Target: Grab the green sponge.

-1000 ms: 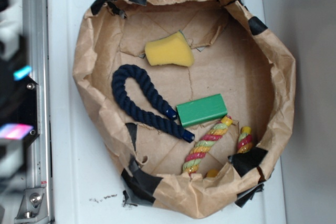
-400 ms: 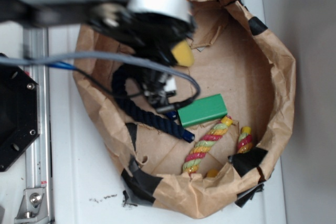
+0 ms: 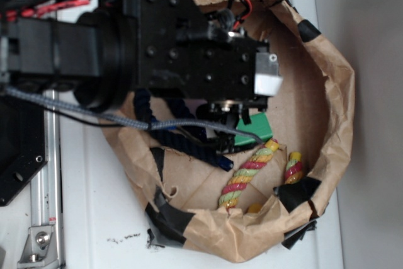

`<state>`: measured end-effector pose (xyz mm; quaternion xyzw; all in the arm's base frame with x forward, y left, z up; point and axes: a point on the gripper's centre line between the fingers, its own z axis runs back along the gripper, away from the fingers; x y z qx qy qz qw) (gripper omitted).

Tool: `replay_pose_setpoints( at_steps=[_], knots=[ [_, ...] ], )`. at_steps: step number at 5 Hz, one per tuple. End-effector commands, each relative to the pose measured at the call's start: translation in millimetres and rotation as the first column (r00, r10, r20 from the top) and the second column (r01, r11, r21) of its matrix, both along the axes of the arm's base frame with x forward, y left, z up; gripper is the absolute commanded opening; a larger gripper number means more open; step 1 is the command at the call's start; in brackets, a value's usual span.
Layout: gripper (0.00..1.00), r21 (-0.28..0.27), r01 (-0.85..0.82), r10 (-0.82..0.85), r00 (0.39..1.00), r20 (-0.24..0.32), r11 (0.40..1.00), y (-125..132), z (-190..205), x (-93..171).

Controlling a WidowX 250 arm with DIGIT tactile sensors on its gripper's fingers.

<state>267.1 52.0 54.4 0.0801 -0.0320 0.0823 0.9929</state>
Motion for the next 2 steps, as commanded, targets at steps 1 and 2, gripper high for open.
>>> replay_pose_setpoints(
  at_steps=[1,2],
  knots=[
    [1.00,-0.023,-0.080,0.081,0.996,0.031,0.997,72,-8,-3],
    [1.00,-0.016,-0.081,0.081,0.997,-0.017,0.997,74,-25,-6]
  ],
)
